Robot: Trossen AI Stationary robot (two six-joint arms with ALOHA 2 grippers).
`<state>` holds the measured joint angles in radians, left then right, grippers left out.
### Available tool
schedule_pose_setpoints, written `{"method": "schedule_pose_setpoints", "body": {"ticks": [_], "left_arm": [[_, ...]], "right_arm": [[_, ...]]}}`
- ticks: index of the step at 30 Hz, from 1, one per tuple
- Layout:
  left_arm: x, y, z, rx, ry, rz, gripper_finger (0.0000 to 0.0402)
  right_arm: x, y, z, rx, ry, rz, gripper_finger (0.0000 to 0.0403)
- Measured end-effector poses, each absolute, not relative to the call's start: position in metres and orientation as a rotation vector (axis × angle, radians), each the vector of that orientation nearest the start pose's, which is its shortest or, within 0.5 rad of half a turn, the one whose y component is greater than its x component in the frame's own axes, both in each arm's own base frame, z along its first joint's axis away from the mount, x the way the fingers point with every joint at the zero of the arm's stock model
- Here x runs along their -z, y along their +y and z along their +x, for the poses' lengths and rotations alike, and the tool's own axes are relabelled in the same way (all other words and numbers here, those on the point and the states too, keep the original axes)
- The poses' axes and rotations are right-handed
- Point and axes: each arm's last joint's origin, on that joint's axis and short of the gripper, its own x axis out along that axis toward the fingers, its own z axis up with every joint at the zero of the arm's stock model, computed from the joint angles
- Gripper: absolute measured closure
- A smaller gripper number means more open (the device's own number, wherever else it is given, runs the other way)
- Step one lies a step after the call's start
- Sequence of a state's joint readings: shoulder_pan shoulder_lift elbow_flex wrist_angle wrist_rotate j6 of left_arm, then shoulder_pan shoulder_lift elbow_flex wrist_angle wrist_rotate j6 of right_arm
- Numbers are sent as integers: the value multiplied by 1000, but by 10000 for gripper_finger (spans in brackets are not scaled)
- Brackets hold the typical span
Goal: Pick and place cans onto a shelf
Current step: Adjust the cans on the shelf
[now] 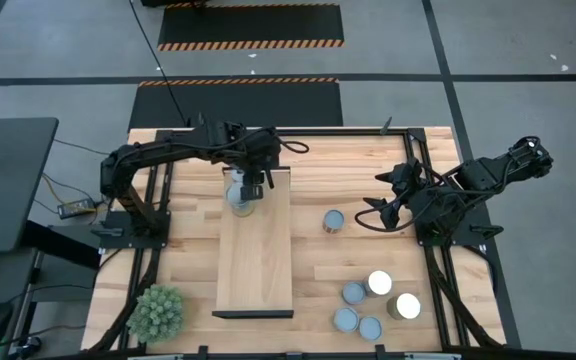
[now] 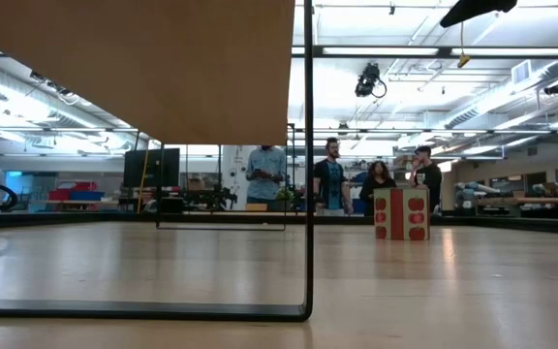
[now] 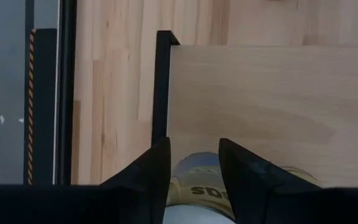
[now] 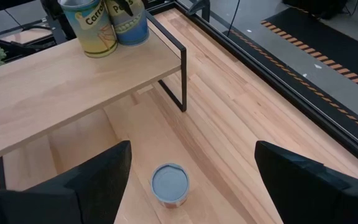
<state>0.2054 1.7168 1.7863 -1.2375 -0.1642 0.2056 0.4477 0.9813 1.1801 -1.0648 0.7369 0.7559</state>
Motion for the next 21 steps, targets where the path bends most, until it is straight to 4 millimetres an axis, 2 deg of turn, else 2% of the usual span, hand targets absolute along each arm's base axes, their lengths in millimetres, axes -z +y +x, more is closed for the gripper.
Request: {"method": "schedule_pose_setpoints", "body": {"ticks": [21], "left_arm": [[-352,73,326,-224,1223,121,260]], "right_arm": [[-362,52,152,510,566,237,54]]}}
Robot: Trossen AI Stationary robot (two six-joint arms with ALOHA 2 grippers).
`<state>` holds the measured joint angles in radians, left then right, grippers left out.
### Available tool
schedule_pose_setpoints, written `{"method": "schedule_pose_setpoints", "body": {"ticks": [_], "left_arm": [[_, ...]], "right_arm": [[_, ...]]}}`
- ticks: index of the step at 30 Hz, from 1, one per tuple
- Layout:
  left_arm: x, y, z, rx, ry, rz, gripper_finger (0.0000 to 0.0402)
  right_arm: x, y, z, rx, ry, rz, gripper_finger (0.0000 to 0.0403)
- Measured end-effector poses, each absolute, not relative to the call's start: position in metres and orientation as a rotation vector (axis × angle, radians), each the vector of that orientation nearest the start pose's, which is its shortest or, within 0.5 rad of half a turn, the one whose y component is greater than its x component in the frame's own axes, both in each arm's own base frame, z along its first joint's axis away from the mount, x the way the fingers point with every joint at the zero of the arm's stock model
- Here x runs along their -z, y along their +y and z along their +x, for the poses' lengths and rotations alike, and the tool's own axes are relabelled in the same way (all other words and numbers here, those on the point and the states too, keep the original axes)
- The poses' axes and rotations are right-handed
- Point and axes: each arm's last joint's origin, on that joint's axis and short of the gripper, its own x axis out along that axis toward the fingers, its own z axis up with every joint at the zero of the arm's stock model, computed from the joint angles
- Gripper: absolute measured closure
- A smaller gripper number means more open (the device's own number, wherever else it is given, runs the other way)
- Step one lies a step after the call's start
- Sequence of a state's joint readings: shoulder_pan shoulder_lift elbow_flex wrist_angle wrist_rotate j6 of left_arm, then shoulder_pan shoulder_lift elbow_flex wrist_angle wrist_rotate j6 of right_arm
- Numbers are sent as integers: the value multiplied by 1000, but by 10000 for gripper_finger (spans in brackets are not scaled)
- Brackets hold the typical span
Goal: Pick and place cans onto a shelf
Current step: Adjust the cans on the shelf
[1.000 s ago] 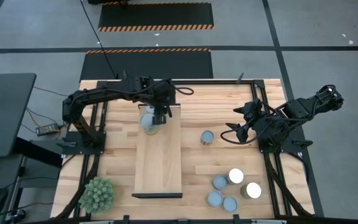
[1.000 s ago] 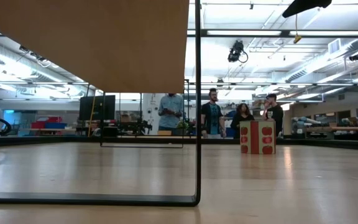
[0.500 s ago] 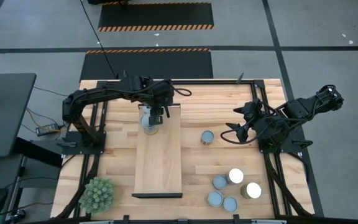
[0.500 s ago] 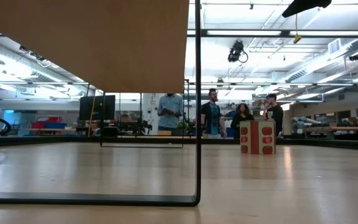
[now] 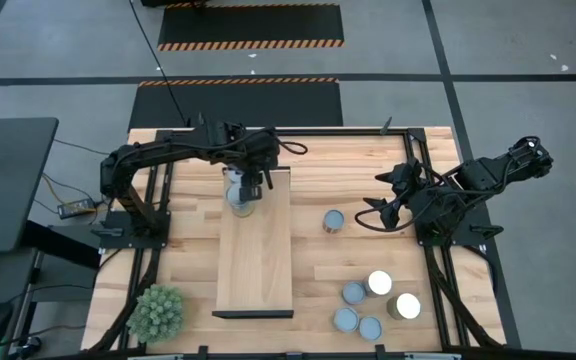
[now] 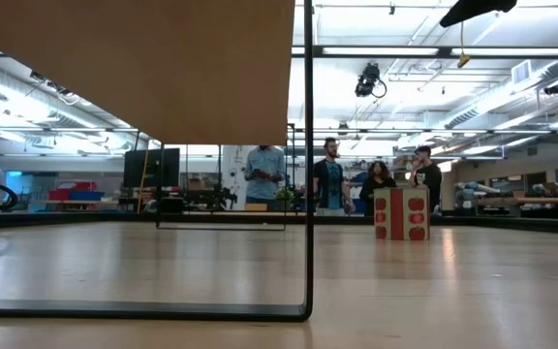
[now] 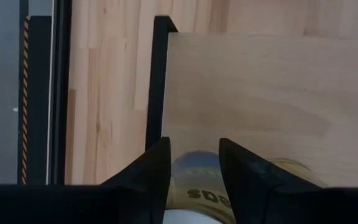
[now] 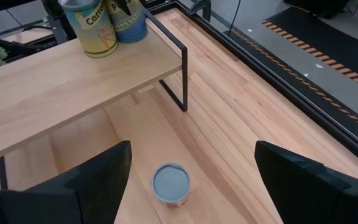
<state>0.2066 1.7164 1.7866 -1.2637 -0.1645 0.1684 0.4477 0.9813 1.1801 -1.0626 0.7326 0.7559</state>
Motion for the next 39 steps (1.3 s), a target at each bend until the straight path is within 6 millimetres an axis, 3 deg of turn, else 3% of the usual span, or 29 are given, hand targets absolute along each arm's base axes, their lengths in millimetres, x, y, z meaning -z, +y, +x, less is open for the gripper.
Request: {"method": "schedule_pose_setpoints", "body": {"ticks": [6,18,28,33,39], "left_arm": [[-355,66,332,-186,1158,116,260],[-353,28,332,-41,1201,116,260],[-350,29,326,-48,1267,120,260],[-353,30,332,-55,1204,125,260],[-355,39,335,-178,1173,178,260]], "right_arm": [[-362,52,152,510,566,237,54],[-362,51,152,513,565,230,54],[-363,49,153,529,561,234,54],[-364,49,155,519,545,233,54],[-364,50,155,518,541,235,54]]}}
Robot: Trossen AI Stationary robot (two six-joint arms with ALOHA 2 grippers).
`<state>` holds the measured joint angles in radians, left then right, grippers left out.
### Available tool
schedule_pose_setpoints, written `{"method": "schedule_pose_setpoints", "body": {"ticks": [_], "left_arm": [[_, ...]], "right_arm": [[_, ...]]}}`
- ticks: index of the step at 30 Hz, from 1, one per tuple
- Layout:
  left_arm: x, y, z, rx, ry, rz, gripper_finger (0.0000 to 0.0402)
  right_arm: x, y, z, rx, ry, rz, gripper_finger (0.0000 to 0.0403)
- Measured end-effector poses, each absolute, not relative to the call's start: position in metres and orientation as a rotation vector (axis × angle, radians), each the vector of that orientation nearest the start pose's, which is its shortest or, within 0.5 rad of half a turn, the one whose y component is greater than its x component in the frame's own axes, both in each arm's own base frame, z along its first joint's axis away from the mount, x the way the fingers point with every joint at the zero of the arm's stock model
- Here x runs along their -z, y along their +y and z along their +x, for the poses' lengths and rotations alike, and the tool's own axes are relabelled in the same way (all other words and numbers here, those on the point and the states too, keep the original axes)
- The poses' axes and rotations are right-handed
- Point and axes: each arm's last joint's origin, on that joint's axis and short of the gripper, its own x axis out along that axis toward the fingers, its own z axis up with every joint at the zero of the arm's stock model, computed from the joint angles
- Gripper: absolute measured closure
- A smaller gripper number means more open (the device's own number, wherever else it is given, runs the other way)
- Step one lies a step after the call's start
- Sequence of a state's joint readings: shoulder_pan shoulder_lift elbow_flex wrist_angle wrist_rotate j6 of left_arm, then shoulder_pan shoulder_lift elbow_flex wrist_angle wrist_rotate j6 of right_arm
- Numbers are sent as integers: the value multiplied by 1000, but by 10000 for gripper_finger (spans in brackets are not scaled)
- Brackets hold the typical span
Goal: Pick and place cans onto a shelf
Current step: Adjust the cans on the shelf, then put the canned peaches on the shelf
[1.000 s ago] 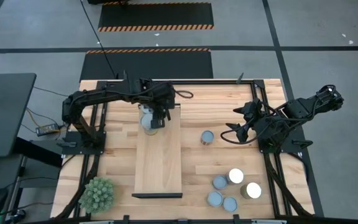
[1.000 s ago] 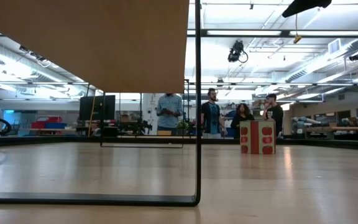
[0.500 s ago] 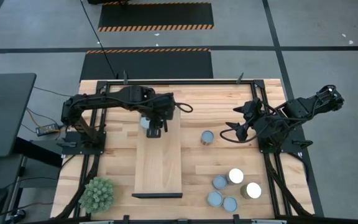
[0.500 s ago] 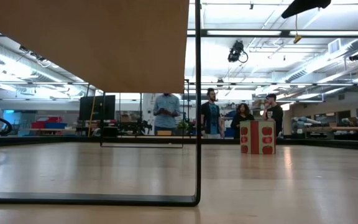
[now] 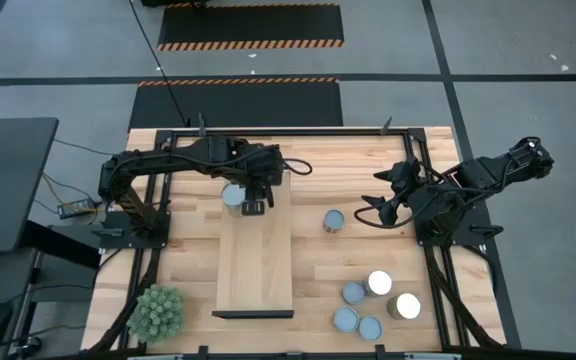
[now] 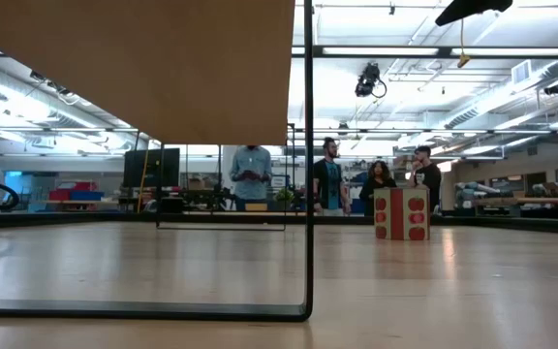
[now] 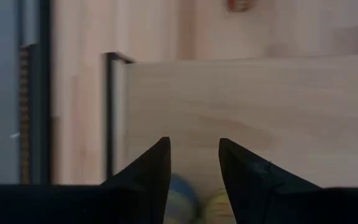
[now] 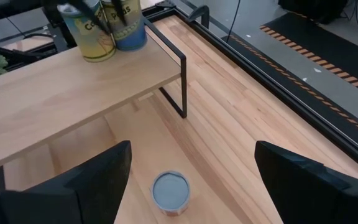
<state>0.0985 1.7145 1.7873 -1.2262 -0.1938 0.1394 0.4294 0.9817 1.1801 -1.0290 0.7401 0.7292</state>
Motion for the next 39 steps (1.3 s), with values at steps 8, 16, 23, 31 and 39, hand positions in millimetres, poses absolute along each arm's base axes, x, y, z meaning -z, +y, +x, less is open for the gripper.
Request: {"method": "schedule_pose_setpoints", "body": {"ticks": [8,16,23,31,39], "left_arm": [[-353,63,328,-323,1205,97,260],[-353,67,326,-330,1218,90,260],[-352,70,322,-348,1252,88,260],[-352,73,321,-362,1265,88,260],[-355,65,332,-284,1156,60,260]], "right_arm": [[-365,50,156,517,536,242,54],[-365,50,156,514,537,244,54],[-365,50,156,513,538,242,54],[-365,50,156,512,539,242,54],[-365,50,156,508,542,243,54]]}}
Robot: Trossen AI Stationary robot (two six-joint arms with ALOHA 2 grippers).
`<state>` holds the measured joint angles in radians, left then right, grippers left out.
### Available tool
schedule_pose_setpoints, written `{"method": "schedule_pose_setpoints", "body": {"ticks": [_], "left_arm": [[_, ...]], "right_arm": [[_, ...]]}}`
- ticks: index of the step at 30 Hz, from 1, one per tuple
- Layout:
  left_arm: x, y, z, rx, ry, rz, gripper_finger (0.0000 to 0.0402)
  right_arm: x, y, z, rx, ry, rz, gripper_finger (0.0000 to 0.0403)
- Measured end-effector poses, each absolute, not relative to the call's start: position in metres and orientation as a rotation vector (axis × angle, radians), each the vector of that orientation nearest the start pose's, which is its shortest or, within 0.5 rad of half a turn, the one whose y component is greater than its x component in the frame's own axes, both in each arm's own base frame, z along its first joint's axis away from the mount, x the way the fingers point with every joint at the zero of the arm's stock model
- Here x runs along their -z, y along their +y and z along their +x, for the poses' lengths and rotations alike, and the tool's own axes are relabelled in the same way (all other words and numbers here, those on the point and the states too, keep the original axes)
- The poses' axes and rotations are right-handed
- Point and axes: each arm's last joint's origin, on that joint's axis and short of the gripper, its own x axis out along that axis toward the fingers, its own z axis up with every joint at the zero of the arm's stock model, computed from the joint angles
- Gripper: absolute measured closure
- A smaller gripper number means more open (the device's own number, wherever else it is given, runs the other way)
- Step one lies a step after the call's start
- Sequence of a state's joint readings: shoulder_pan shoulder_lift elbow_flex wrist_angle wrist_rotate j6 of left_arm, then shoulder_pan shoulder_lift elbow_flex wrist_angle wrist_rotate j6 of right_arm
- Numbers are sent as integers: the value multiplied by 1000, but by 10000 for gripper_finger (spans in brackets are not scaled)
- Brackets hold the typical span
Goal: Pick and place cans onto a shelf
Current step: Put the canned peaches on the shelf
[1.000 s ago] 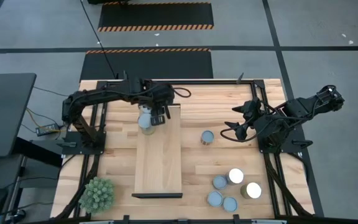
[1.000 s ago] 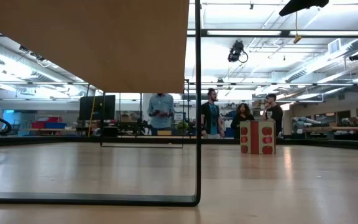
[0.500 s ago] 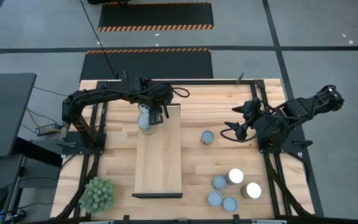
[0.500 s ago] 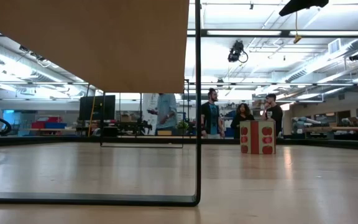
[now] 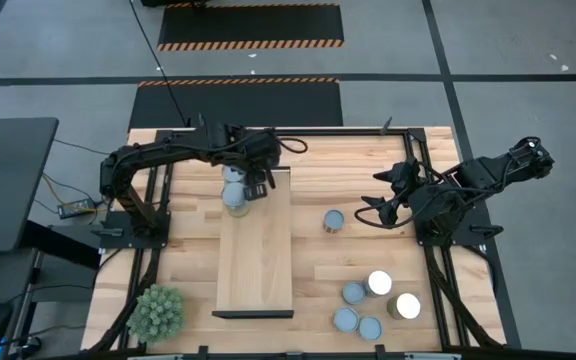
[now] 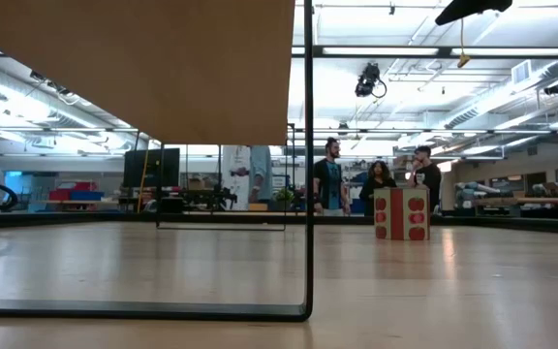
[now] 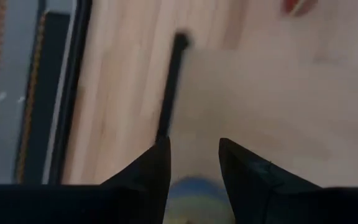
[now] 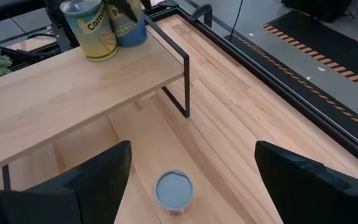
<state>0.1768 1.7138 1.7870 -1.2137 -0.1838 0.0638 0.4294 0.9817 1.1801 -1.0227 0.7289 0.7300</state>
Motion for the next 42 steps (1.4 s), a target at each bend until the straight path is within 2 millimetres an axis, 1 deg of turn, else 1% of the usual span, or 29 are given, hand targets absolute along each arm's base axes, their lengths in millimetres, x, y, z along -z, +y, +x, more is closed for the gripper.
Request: {"method": "schedule_pose_setpoints", "body": {"ticks": [4,7,10,12,17,20,23,26,28,31,33,37,42], "left_arm": [[-358,46,341,-99,1068,25,260],[-360,28,346,-32,1035,23,260],[-362,9,346,-16,1030,-5,260],[-369,-4,346,-8,1008,-18,260],[-385,-35,343,15,950,13,260],[-389,-52,343,51,914,16,260],[-388,-69,341,73,906,48,260],[-387,-83,338,25,897,84,260],[-391,-92,332,4,875,108,260],[-402,-98,320,-8,838,109,260],[-405,-101,312,-7,844,110,260],[-413,-99,297,-44,843,100,260],[-423,-96,283,-77,822,83,260]], "right_arm": [[-364,50,155,501,550,244,54],[-364,51,155,475,570,247,54],[-363,52,155,445,594,252,54],[-362,52,155,432,604,256,54],[-358,53,156,429,621,265,54],[-354,55,158,393,652,286,54],[-348,60,163,323,726,310,54],[-341,67,170,241,812,345,54],[-336,73,176,196,870,351,54],[-328,83,183,134,949,339,54],[-322,90,187,91,1003,327,54],[-310,105,191,17,1116,294,54],[-295,123,191,-53,1251,258,54]]}}
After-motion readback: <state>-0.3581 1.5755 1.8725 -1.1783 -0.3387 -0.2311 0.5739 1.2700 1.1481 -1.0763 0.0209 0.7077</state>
